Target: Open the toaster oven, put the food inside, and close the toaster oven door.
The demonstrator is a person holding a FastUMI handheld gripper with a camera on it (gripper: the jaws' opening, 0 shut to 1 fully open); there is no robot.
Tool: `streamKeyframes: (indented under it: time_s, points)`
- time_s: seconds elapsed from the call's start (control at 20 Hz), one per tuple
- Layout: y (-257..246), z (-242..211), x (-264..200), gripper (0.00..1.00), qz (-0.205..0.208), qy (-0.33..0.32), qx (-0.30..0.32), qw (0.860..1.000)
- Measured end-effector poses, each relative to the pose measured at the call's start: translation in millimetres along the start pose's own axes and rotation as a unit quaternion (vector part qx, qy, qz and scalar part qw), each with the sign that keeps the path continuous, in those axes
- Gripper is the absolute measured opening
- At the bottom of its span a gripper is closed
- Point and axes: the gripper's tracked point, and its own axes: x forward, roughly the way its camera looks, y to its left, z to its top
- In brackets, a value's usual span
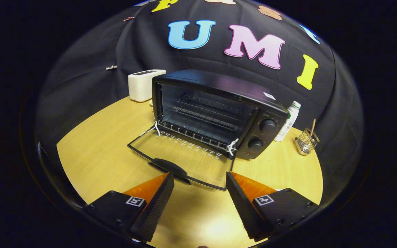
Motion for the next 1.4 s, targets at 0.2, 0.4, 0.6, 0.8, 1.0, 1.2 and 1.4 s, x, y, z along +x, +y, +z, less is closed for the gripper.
streamKeyframes:
  time_s: [0.2, 0.4, 0.6, 0.8, 1.0, 1.2, 1.4]
  points:
    - [-75, -1, -24, 0.99, -0.023, -0.003, 0.033, 0.999]
    - [-148, -31, -35, 0.99, -0.049, 0.028, 0.075, 0.996]
    - [-202, -75, -42, 0.99, -0.063, 0.072, 0.114, 0.989]
    - [-238, -108, -43, 0.99, -0.06, 0.104, 0.145, 0.982]
    - [-259, -131, -41, 0.99, -0.047, 0.131, 0.157, 0.978]
    - [-266, -152, -33, 1.0, -0.025, 0.157, 0.154, 0.975]
    - [-260, -169, -22, 1.0, -0.006, 0.186, 0.149, 0.971]
